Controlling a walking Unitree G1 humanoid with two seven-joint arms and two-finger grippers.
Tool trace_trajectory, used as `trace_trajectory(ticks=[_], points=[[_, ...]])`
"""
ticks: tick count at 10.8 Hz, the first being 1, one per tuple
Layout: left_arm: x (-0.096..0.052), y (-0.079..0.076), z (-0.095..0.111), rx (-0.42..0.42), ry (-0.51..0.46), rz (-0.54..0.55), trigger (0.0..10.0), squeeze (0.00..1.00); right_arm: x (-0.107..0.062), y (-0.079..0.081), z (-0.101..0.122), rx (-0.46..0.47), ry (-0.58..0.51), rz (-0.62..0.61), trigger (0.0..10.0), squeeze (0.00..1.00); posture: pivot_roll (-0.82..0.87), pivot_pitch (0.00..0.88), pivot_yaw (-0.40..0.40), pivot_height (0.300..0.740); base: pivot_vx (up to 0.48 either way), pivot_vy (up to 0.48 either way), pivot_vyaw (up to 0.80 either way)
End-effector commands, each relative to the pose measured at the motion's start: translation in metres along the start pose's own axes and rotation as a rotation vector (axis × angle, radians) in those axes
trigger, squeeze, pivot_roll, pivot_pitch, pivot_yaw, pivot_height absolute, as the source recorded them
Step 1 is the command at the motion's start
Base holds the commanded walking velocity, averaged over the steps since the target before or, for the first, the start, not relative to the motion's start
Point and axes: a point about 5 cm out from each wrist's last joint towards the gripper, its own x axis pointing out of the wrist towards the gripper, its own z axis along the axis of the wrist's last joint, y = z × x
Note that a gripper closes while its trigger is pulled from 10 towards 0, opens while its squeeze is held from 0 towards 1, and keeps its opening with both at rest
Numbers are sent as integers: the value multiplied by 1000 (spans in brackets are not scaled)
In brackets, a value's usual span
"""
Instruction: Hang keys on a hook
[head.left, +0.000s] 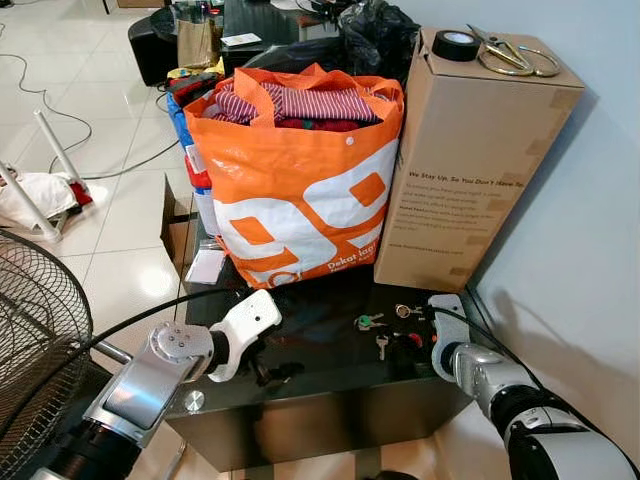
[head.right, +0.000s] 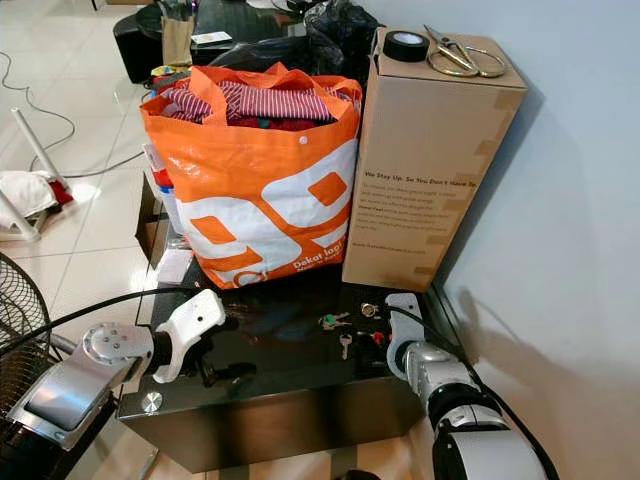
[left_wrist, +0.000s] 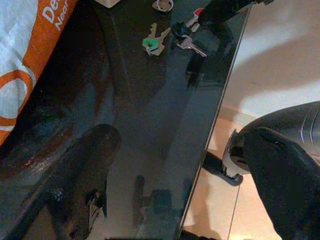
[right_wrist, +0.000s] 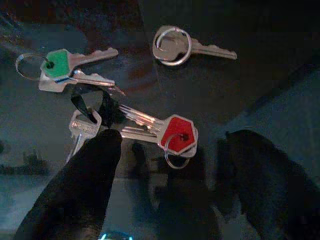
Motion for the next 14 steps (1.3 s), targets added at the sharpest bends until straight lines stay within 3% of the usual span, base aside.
trace_trajectory(ticks=[1, 2, 14], points=[[1, 0, 3, 16, 4, -8, 10000, 0, 0, 0, 0, 24, 5, -3, 902, 0, -50, 0, -37, 740, 0, 0, 0], [1, 0, 3, 14, 4, -9, 10000, 0, 1, 2, -3, 25, 13, 8, 0, 0, -52, 0, -37, 740, 0, 0, 0], [4, 0, 6, 40, -19, -7, 10000, 0, -2, -7, -4, 26, 22, -7, 0, 0, -66, 0, -27, 740, 0, 0, 0]])
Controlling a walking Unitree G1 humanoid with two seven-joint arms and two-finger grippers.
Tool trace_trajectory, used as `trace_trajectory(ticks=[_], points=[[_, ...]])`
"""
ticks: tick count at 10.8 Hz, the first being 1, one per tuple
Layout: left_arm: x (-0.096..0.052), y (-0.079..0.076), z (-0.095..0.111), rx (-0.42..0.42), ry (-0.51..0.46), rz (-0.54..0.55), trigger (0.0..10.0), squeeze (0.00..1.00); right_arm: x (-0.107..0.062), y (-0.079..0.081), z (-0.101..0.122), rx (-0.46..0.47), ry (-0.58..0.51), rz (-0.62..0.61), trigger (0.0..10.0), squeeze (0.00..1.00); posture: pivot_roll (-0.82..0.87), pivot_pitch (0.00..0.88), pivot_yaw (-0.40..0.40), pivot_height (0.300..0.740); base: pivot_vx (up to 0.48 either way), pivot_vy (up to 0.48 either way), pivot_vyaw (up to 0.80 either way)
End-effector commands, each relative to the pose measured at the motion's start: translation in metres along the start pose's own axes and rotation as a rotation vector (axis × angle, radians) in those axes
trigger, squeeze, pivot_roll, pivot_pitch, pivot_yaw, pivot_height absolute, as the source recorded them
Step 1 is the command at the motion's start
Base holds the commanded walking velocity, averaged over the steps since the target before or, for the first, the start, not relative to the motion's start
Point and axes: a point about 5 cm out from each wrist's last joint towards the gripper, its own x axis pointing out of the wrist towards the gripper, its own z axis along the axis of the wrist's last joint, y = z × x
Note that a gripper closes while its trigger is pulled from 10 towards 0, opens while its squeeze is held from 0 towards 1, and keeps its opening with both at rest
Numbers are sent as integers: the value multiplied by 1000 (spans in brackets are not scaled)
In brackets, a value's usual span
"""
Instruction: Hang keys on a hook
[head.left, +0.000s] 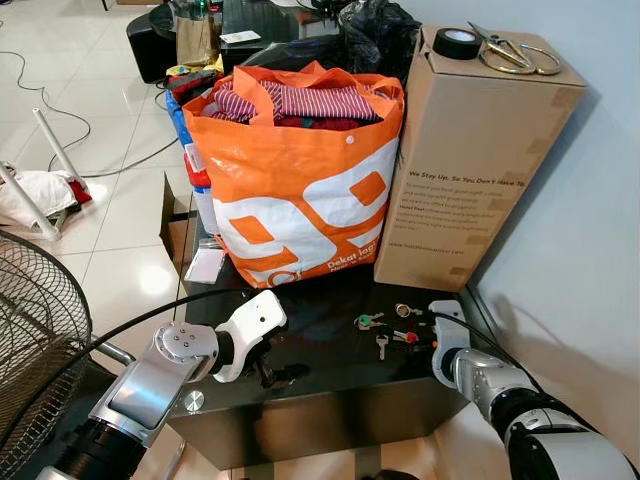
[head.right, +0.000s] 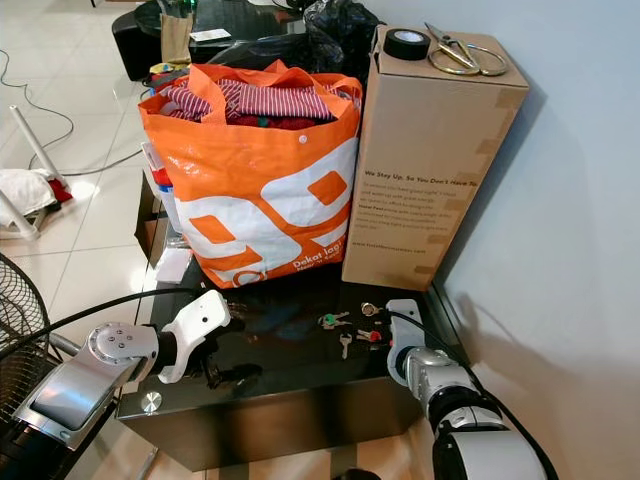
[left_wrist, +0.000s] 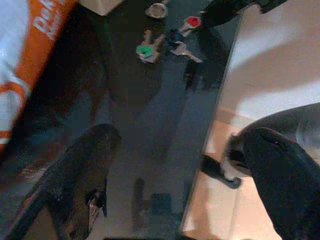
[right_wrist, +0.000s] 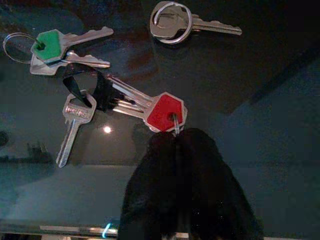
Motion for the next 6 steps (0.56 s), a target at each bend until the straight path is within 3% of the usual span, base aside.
trace_trajectory(ticks=[1, 2, 4, 6], points=[[-1, 5, 5, 38, -14, 52, 10000, 0, -2, -6, 3, -1, -8, -6, 0, 0, -65, 0, -24, 740, 0, 0, 0], [-3, 13, 9, 7, -19, 143, 10000, 0, -4, -8, 7, 51, -48, 26, 0, 0, -68, 0, -11, 740, 0, 0, 0], [-7, 25, 17, 18, -69, 280, 10000, 0, -8, -11, 14, 56, -118, 54, 0, 0, -73, 0, 9, 740, 0, 0, 0], [-16, 35, 24, -23, -97, 384, 10000, 0, -17, -10, 27, 58, -231, 80, 0, 0, -73, 0, 24, 740, 0, 0, 0]])
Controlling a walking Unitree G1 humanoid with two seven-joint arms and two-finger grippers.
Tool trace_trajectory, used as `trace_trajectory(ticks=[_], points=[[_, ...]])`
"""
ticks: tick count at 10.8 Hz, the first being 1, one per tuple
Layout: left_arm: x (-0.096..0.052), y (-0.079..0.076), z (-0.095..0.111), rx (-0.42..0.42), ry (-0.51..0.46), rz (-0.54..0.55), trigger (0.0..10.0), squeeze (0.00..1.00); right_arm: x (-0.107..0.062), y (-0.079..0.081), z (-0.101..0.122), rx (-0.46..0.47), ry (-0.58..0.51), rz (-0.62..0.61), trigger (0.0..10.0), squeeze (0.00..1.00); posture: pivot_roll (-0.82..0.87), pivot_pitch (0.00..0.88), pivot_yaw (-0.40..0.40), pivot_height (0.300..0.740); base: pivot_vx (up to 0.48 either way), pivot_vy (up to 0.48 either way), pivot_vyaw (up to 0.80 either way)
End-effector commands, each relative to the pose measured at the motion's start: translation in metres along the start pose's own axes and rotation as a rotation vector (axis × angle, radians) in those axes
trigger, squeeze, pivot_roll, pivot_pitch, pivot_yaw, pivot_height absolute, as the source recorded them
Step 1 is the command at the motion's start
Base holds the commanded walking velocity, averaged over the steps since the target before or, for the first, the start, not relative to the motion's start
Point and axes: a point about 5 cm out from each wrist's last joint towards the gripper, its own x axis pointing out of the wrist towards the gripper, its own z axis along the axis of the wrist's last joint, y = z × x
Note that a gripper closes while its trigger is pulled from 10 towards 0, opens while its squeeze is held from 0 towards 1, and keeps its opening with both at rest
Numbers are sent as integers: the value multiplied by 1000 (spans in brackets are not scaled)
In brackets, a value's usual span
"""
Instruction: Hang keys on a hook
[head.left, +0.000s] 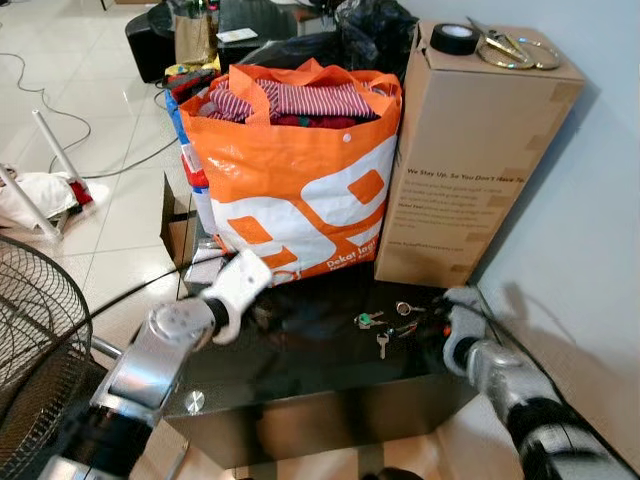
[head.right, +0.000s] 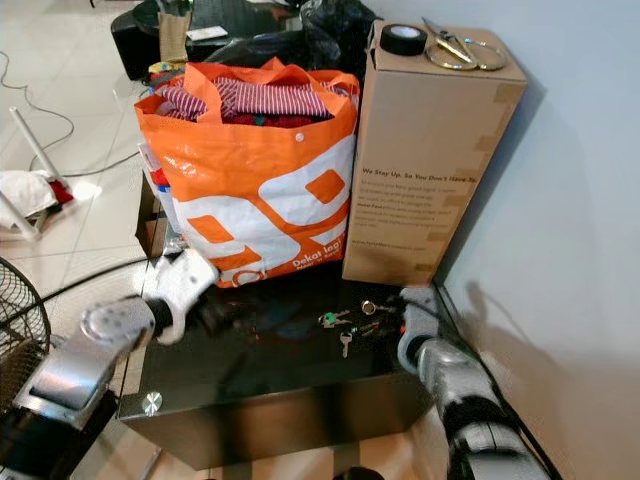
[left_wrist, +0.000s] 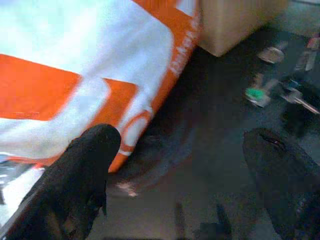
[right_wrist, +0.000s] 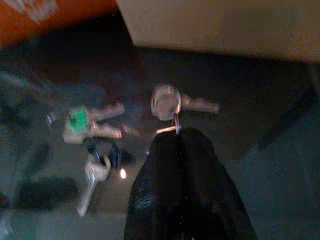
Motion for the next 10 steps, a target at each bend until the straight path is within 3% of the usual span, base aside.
trace_trajectory(ticks=[1, 2, 3, 6, 7, 8, 9, 10], points=[[-5, 8, 7, 6, -43, 87, 10000, 0, -5, 4, 15, 12, -93, 35, 0, 0, -73, 0, 33, 740, 0, 0, 0], [-8, 11, 15, -66, -116, 116, 10000, 0, -16, 13, 30, 13, -207, 68, 0, 0, -65, 0, 29, 740, 0, 0, 0], [-10, 17, 22, -26, -186, 260, 10000, 0, -31, 22, 43, -17, -308, 70, 0, 0, -54, 0, 18, 740, 0, 0, 0], [-21, 7, 20, -101, -204, 302, 10000, 0, -67, 28, 56, 19, -491, -72, 0, 0, -49, 0, 2, 740, 0, 0, 0], [-23, 2, 19, -161, -226, 301, 10000, 0, -77, 35, 58, 17, -519, -64, 0, 0, -50, 0, 0, 740, 0, 0, 0], [-21, -3, 19, -150, -224, 310, 10000, 0, -80, 42, 62, 20, -542, -61, 0, 0, -43, 0, 0, 740, 0, 0, 0], [-23, -2, 19, -152, -226, 404, 10000, 0, -78, 43, 61, 18, -533, -98, 2902, 0, -33, 0, 8, 740, 0, 0, 0], [-26, 1, 19, -152, -224, 449, 10000, 0, -78, 44, 63, 9, -528, -118, 8980, 0, -31, 0, 5, 740, 0, 0, 0]])
